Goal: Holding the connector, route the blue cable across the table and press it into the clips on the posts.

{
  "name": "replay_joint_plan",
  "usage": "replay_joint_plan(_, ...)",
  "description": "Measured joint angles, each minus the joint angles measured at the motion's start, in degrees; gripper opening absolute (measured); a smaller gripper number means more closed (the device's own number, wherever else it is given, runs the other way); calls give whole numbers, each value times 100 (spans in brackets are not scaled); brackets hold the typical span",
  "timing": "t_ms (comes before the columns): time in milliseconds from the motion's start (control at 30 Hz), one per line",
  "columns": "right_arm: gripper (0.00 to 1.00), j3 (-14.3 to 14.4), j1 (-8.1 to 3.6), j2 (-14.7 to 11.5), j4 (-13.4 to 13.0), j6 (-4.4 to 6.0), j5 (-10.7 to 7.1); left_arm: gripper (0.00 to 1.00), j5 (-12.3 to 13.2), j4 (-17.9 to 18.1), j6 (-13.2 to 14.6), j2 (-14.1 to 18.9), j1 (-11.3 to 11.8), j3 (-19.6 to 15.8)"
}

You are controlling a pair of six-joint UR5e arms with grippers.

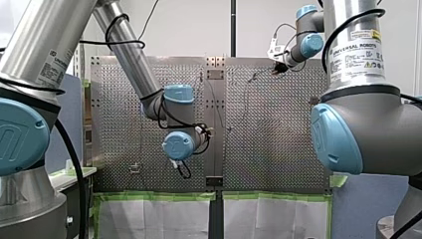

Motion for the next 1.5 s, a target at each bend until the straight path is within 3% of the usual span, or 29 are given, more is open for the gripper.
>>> replay_joint_plan(1500,0,0,0,0,0,0,0,100,0,121,0,-1,0,-120)
